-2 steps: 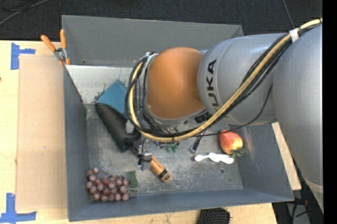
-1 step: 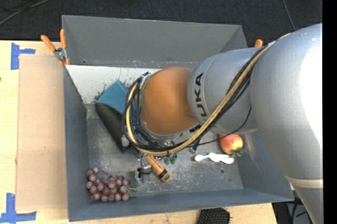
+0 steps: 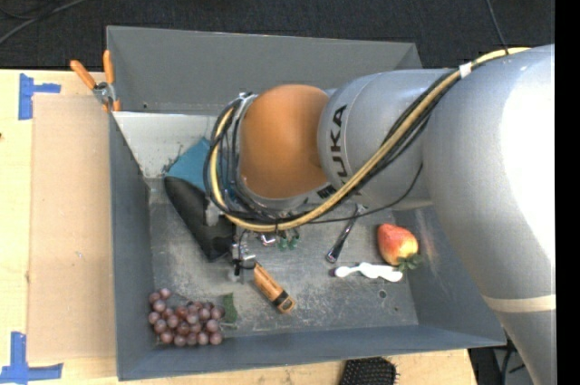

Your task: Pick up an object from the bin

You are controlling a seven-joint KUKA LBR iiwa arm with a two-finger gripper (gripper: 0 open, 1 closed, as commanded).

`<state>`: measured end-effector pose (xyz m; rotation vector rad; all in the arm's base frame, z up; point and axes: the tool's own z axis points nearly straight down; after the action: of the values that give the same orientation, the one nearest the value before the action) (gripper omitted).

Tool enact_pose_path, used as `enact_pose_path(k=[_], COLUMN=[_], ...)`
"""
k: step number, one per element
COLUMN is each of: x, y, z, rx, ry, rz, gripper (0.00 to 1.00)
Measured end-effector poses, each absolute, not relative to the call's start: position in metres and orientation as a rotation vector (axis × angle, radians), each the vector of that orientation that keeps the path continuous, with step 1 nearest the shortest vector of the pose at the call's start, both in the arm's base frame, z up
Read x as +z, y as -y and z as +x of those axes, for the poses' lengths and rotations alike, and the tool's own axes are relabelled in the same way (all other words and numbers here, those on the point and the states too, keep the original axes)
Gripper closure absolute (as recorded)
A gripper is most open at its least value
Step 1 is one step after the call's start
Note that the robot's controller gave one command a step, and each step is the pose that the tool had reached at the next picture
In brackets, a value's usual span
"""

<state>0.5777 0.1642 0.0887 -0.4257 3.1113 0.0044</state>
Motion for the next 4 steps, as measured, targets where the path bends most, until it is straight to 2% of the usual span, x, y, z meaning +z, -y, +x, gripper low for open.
enact_pose_path(k=[1,2,3,4], x=[0.079,0.074,0.070,0.070], y=[-0.168,-0.156,-0.134,-0.134], z=[0.564,0.593,0.613,0.613], rx=[0.002,0.006,0.008,0.009], ry=[-3.115,-3.096,-3.082,-3.083], rz=[-0.442,-0.536,-0.643,-0.641], gripper=[0.00,0.00,1.00,1.00])
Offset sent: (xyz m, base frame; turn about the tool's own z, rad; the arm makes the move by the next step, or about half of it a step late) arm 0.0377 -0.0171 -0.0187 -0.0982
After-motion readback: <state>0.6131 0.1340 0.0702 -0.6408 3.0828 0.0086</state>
